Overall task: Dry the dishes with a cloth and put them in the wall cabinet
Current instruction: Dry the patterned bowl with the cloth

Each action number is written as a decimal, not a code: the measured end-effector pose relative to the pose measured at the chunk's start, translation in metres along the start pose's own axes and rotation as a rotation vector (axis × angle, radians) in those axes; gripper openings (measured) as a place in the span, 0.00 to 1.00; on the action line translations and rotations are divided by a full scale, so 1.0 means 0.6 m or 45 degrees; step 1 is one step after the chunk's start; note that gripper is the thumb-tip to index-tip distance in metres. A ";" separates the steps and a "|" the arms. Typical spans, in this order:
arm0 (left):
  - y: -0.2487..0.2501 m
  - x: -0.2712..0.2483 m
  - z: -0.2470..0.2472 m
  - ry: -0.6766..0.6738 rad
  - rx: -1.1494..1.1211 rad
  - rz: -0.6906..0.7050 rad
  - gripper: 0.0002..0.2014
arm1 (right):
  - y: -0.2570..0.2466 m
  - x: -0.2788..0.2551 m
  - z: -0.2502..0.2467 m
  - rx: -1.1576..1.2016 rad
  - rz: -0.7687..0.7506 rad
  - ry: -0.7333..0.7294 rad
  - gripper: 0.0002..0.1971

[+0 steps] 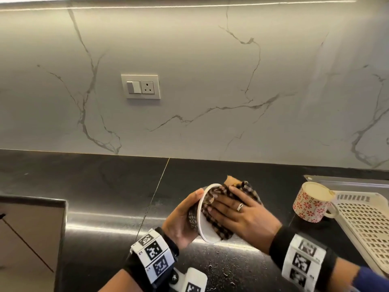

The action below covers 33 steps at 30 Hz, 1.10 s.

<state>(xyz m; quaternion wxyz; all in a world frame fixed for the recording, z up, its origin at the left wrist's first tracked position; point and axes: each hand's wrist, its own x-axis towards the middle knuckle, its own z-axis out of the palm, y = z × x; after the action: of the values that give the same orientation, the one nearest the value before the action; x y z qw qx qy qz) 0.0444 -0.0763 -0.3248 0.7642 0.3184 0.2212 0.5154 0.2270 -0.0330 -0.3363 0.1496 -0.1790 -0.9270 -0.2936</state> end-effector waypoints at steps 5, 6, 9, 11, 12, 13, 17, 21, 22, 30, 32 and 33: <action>-0.009 -0.005 -0.005 0.070 -0.062 -0.185 0.48 | -0.094 0.011 -0.024 1.196 0.543 0.078 0.45; -0.011 -0.008 -0.006 0.035 -0.056 -0.229 0.45 | -0.095 0.015 -0.034 1.316 0.599 0.067 0.51; -0.009 -0.012 -0.006 -0.066 0.018 -0.233 0.37 | -0.086 0.023 -0.047 1.365 0.450 -0.089 0.50; -0.008 -0.009 0.000 -0.056 0.065 -0.149 0.34 | -0.083 0.026 -0.042 0.908 0.420 -0.246 0.52; -0.008 -0.006 0.001 0.011 0.090 -0.073 0.36 | -0.083 0.028 -0.039 0.738 0.455 -0.352 0.55; -0.007 -0.002 0.002 0.095 0.121 0.006 0.41 | -0.086 0.030 -0.036 0.642 0.492 -0.374 0.58; -0.007 0.011 -0.004 0.217 0.219 0.202 0.46 | -0.091 0.034 -0.034 0.543 0.596 -0.264 0.52; -0.004 0.016 -0.011 0.250 0.339 0.304 0.48 | -0.084 0.039 -0.049 1.008 0.749 -0.324 0.39; -0.006 0.016 -0.013 0.258 0.359 0.313 0.48 | -0.079 0.042 -0.060 1.278 0.823 -0.402 0.36; 0.024 0.003 -0.060 0.349 0.241 0.276 0.45 | -0.038 0.012 -0.013 3.047 1.552 0.040 0.16; 0.032 -0.002 -0.070 0.365 0.154 0.253 0.42 | -0.036 0.006 0.018 2.875 1.727 -0.096 0.14; 0.033 -0.007 -0.075 0.381 0.111 0.240 0.43 | -0.040 0.005 0.036 2.776 1.803 -0.191 0.13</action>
<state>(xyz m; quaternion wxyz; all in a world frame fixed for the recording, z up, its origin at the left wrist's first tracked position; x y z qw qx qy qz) 0.0000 -0.0631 -0.3422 0.6566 0.2904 0.3239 0.6162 0.2105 -0.0377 -0.3640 0.2868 -0.4290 -0.3977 0.7586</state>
